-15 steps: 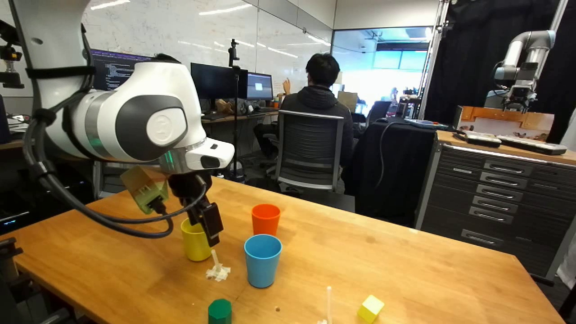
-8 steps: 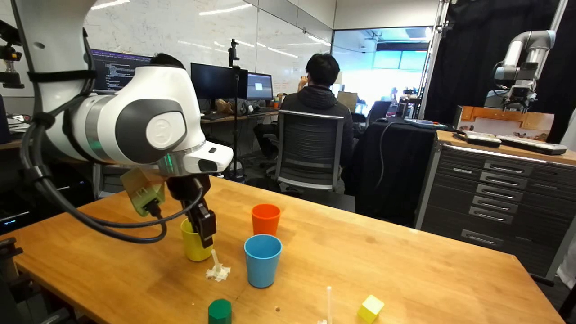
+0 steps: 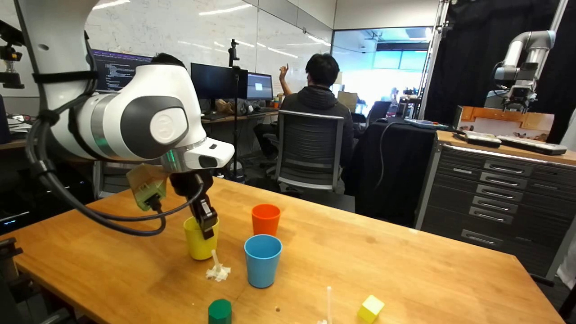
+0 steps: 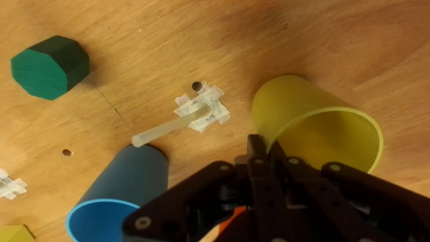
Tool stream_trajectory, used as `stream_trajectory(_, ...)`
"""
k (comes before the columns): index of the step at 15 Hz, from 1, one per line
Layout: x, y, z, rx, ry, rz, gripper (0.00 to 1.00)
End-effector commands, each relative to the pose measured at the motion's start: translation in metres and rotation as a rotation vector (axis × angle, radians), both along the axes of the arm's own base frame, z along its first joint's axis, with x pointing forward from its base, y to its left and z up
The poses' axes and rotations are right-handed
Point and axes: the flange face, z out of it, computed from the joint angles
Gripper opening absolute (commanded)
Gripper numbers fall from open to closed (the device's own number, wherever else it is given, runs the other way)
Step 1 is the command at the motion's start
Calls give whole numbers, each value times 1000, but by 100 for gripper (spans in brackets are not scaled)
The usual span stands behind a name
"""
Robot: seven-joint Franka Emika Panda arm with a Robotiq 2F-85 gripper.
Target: Stack the cups
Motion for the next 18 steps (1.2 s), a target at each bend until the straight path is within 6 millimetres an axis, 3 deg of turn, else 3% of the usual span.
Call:
stream_trajectory(1,10,1,2,-27,-30,-31,5)
stream_trajectory(10,39,-20,48,-22,-173,-137,5)
stream_trajectory(18,52,-22,98,56,-274,-214,4)
